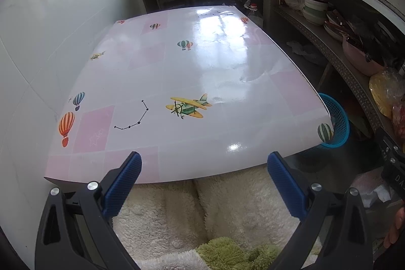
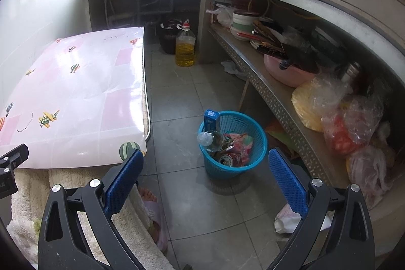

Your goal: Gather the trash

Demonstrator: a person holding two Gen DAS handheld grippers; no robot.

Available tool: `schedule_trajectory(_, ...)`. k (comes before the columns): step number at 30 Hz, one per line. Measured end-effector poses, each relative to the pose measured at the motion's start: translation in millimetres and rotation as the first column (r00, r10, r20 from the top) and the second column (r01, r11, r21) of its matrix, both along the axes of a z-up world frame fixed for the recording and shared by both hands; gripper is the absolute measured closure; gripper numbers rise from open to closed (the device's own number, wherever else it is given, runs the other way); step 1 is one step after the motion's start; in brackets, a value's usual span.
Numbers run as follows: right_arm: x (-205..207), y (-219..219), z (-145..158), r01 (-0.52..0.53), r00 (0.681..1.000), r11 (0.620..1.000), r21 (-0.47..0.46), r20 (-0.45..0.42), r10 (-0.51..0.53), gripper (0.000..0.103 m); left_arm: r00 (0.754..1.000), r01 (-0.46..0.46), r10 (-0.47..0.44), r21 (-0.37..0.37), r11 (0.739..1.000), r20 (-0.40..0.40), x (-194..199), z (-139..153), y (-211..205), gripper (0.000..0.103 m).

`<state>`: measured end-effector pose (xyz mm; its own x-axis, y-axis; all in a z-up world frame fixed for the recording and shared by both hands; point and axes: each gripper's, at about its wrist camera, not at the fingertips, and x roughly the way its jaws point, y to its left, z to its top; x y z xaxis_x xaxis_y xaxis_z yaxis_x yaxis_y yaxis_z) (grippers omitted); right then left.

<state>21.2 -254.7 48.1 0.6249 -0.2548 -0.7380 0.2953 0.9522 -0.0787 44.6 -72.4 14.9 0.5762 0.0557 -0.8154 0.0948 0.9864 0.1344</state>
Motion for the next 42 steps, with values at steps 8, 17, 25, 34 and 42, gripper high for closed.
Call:
schedule_trajectory(8, 0.9, 0.9, 2.0, -0.004, 1.0, 1.0, -0.004, 0.002, 0.004, 0.008, 1.0, -0.007, 0.007, -0.008, 1.0, -0.003, -1.1, -0.5, 0.3, 0.006)
schedule_trajectory(17, 0.3, 1.3, 3.3, -0.007, 1.0, 1.0, -0.006, 0.005, 0.007, 0.008, 1.0, -0.016, 0.016, -0.02, 1.0, -0.011, 0.6, -1.3, 7.2, 0.006)
schedule_trajectory(25, 1.2, 0.3, 4.5, -0.013, 1.0, 1.0, -0.01, 0.007, 0.013, 0.008, 1.0, -0.017, 0.017, -0.022, 1.0, -0.008, 0.1, -1.4, 8.0, 0.006)
schedule_trajectory(34, 1.0, 2.0, 4.8, -0.012, 1.0, 1.0, -0.011, 0.008, 0.013, 0.008, 1.0, -0.018, 0.017, -0.022, 1.0, -0.009, -0.7, -1.9, 8.5, 0.006)
schedule_trajectory(42, 1.1, 1.7, 4.9, -0.014, 1.0, 1.0, -0.011, 0.007, 0.014, 0.008, 1.0, -0.018, 0.018, -0.022, 1.0, -0.013, -1.4, -2.2, 7.9, 0.006)
